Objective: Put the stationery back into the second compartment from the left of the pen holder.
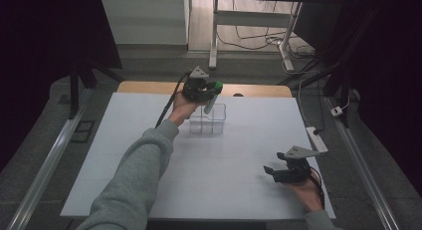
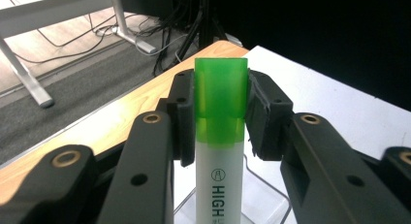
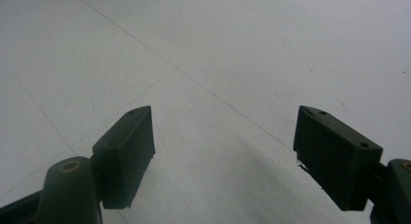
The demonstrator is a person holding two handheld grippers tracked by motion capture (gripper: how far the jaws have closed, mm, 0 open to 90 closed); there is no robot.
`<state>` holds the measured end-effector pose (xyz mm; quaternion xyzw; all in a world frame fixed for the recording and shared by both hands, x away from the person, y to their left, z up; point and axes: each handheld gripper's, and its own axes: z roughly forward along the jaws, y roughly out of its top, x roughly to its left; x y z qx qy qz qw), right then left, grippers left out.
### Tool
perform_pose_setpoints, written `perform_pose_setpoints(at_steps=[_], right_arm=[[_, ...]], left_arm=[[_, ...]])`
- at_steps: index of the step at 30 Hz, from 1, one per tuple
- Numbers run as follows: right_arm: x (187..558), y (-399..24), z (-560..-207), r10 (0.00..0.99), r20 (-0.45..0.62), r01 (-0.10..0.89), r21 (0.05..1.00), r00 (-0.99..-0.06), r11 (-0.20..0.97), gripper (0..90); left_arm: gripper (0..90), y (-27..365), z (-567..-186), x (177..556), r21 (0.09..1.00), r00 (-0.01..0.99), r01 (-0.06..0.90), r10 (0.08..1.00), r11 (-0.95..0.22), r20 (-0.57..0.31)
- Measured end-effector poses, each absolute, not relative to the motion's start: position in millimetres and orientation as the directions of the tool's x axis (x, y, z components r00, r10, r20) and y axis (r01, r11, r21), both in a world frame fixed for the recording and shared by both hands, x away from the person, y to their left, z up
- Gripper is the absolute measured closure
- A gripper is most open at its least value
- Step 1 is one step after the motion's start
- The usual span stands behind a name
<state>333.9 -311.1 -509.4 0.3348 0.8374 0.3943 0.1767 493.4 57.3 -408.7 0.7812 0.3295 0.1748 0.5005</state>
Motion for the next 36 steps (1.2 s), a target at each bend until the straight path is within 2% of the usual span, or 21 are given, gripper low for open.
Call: perform_pose_setpoints(at_steps=[2, 4, 7, 12, 26, 36], right_arm=[[333.9, -311.8, -509.2, 0.701, -0.028, 0.426, 0.776, -0.713, 0.464, 22.1], [334.2, -312.3, -509.4, 0.701, -0.029, 0.425, 0.777, -0.713, 0.464, 22.1], [334.4, -312.1, -509.6, 0.699, -0.03, 0.425, 0.776, -0.714, 0.467, 22.2], [333.8, -311.4, -508.7, 0.702, -0.033, 0.42, 0.781, -0.712, 0.463, 22.1], [333.0, -311.0, -508.1, 0.699, -0.037, 0.414, 0.784, -0.714, 0.463, 22.3], [334.3, -310.3, -509.2, 0.694, -0.037, 0.408, 0.786, -0.719, 0.465, 22.6]], left_arm=[[63.7, 57.9, -410.5, 493.5, 0.886, 0.711, 0.361, 0.701, -0.293, -0.058], [54.0, 58.9, -411.3, 493.0, 0.877, 0.715, 0.376, 0.695, -0.301, -0.068], [45.5, 60.9, -411.1, 490.7, 0.87, 0.724, 0.377, 0.687, -0.317, -0.064], [38.4, 65.7, -408.5, 486.0, 0.874, 0.719, 0.372, 0.693, -0.314, -0.056], [39.1, 86.0, -405.5, 462.2, 0.88, 0.726, 0.352, 0.686, -0.32, -0.041], [38.8, 114.2, -404.1, 435.9, 0.882, 0.733, 0.342, 0.679, -0.325, -0.034]])
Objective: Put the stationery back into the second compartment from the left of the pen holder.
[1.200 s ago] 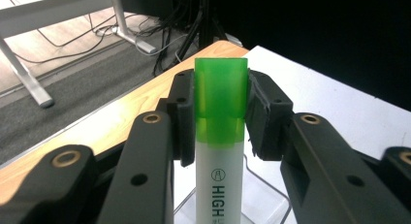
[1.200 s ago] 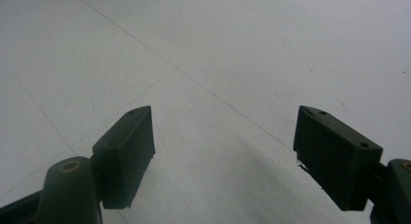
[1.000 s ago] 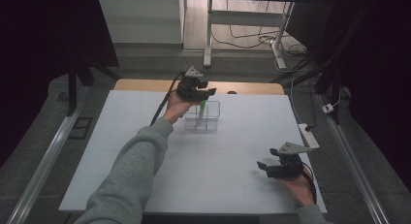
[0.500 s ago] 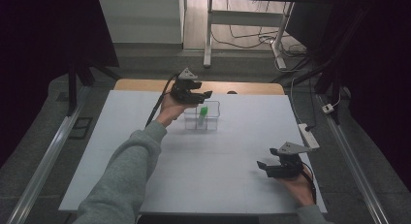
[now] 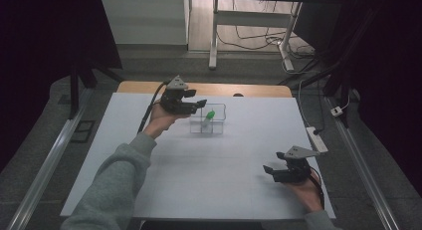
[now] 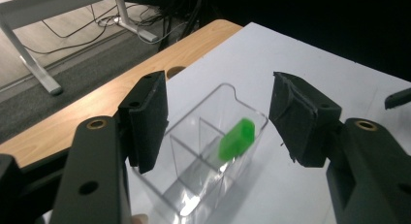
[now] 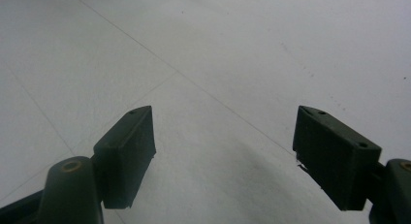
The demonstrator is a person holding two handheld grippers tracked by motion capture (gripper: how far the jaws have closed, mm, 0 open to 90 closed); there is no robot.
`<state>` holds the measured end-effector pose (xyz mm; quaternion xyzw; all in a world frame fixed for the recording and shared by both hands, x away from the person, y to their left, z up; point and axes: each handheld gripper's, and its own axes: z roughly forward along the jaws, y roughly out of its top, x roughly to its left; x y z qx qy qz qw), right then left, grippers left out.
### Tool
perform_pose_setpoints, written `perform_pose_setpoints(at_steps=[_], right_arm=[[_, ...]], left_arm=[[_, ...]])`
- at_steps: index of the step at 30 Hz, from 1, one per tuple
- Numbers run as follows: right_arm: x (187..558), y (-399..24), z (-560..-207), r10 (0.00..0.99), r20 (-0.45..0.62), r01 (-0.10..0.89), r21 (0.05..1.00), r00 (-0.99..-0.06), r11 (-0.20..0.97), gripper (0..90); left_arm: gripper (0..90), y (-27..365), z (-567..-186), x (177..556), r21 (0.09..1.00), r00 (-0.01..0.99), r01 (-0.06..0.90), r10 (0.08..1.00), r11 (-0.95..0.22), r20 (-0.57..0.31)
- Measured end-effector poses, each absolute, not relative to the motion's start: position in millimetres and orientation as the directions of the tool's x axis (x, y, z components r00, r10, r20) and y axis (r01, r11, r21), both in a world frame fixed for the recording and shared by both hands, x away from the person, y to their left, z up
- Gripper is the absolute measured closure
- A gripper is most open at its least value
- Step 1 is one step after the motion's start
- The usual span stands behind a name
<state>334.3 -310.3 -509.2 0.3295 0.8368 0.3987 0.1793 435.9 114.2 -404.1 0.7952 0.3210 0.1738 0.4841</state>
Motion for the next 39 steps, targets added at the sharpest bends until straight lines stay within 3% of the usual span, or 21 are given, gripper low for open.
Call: perform_pose_setpoints(at_steps=[12, 39], right_arm=[[332.0, -310.0, -507.8, 0.69, -0.04, 0.403, 0.787, -0.723, 0.468, 22.6], [330.9, -319.9, -505.5, 0.707, -0.034, 0.402, 0.803, -0.707, 0.44, 22.9]], left_arm=[[37.8, 139.9, -416.9, 402.6, 0.866, 0.709, 0.361, 0.705, -0.346, -0.013], [32.4, 204.0, -475.3, 303.2, 0.839, 0.677, 0.43, 0.734, -0.333, -0.055]])
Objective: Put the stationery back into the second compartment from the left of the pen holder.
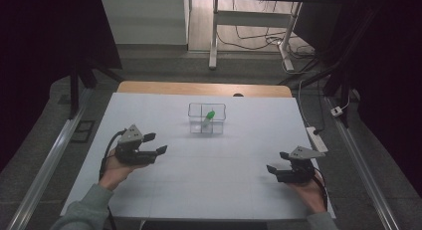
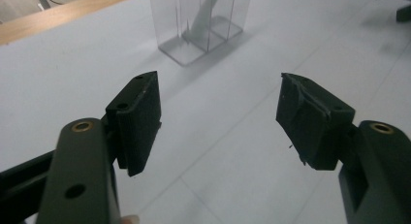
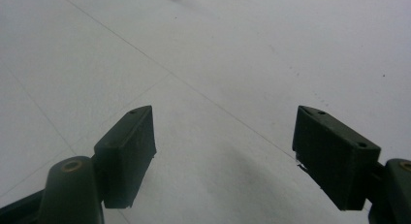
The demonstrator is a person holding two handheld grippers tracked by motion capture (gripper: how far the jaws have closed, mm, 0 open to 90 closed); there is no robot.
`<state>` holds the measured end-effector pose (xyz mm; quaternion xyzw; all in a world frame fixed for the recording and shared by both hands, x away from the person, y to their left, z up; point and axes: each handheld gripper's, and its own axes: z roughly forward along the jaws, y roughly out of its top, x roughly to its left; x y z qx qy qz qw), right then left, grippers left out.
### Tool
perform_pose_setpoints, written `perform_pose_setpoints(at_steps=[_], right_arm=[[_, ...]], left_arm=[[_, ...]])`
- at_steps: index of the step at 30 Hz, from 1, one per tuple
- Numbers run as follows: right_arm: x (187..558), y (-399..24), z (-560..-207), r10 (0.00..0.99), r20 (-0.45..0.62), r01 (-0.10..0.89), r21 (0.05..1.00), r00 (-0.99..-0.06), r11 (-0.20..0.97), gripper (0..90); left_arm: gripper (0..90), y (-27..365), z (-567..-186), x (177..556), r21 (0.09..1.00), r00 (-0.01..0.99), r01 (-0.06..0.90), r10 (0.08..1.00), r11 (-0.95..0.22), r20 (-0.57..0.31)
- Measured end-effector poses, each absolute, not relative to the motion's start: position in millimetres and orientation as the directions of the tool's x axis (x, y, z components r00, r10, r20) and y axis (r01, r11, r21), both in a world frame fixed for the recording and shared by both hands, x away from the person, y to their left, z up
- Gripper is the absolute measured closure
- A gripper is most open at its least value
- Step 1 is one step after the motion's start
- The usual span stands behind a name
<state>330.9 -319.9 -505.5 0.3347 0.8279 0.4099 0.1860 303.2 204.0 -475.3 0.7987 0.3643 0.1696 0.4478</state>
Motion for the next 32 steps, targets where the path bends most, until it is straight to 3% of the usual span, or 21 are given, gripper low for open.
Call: perform_pose_setpoints(at_steps=[12, 32], right_arm=[[330.0, -321.1, -504.4, 0.7, -0.034, 0.39, 0.81, -0.713, 0.437, 22.8], [326.7, -319.4, -500.6, 0.672, -0.031, 0.362, 0.823, -0.74, 0.437, 22.9]], left_arm=[[30.5, 216.4, -499.0, 284.8, 0.814, 0.667, 0.454, 0.744, -0.364, -0.04], [29.1, 224.1, -505.0, 279.6, 0.823, 0.648, 0.458, 0.76, -0.337, -0.05]])
